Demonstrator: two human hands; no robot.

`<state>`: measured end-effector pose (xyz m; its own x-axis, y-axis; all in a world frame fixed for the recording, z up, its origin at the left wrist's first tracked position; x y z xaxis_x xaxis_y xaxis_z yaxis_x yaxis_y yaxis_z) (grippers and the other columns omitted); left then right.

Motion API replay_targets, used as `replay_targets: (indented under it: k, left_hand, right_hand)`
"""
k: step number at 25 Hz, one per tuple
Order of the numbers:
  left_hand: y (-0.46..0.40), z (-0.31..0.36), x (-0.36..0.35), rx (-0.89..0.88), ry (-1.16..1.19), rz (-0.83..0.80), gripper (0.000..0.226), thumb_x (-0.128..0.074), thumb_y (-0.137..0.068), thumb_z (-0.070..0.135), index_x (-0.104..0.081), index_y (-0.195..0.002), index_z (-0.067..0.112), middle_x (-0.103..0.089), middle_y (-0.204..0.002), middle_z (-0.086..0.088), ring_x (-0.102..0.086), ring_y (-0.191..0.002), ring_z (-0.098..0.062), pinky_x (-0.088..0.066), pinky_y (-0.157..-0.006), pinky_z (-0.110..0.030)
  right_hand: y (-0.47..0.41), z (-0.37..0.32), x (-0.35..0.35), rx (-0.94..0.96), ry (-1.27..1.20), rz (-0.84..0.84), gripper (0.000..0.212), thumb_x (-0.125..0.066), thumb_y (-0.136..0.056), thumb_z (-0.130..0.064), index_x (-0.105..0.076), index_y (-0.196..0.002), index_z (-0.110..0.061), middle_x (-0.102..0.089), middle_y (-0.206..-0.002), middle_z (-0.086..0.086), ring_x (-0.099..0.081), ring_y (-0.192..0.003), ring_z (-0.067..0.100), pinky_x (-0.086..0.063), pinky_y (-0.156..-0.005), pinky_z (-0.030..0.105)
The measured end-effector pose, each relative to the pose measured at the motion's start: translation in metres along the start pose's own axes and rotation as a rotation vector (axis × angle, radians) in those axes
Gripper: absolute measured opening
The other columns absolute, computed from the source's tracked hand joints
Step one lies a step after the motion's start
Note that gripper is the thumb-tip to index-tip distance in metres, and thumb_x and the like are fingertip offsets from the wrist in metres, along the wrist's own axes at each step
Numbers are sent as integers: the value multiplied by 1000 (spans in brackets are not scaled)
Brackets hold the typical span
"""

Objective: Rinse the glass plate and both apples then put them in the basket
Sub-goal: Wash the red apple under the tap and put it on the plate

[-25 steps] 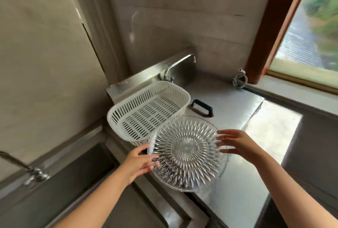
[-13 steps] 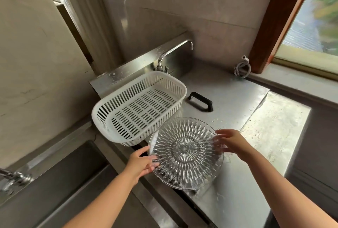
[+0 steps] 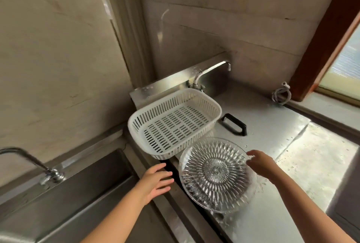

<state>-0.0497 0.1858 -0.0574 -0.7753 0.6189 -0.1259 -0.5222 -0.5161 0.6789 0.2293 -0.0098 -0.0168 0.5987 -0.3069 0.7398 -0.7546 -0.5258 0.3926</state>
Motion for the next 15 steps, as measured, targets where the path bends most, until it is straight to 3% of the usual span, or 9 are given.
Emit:
replay_targets:
  k: [3, 6, 9, 12, 15]
  left_hand:
    - [29, 10, 38, -67, 85, 51, 47, -60, -85, 5, -49, -129, 16, -66, -113, -10, -65, -97, -24, -54, -75, -35]
    - [62, 9, 90, -118, 163, 147, 40, -55, -89, 5, -50, -127, 17, -66, -108, -7, -64, -97, -25, -51, -81, -36]
    - [101, 0, 154, -167, 230, 266, 39, -56, -88, 6, -51, -125, 18, -65, -110, -7, -63, -100, -27, -51, -83, -37]
    - [160, -20, 234, -240, 309, 433, 37, -60, -87, 10, -54, -122, 22, -67, -110, -3, -65, -99, -23, -53, -79, -32]
    - [232, -61, 309, -279, 339, 683, 38, -64, -85, 18, -55, -121, 26, -66, -112, 0, -67, -97, -15, -53, -77, -28]
  right_hand:
    - [11, -47, -15, 51, -90, -75, 35, -55, -86, -6, -58, -120, -3, -66, -104, 19, -58, -84, 24, -49, -74, 33]
    - [41, -118, -73, 116, -269, -327, 28, -55, -88, -4, -59, -115, -3, -66, -94, 20, -63, -80, 25, -51, -67, 32]
    - [78, -197, -148, 236, -264, -549, 27, -52, -90, -2, -55, -117, -2, -60, -79, 9, -58, -68, 17, -48, -60, 27]
    - [126, -274, -233, 374, -200, -731, 32, -50, -89, 0, -52, -121, -3, -58, -82, 8, -58, -72, 18, -47, -62, 30]
    - [192, -343, -304, 597, -91, -804, 33, -56, -85, -6, -57, -118, -9, -64, -96, 8, -62, -82, 18, -54, -69, 32]
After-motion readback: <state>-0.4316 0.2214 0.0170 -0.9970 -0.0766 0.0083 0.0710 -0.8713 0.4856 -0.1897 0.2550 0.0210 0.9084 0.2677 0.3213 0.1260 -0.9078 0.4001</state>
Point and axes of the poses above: each hand's wrist, its own y-axis away from the middle knuckle, its own x-axis out of the back of the hand, z = x × y, the point moved 9 cm from there along -y, towards the middle knuckle
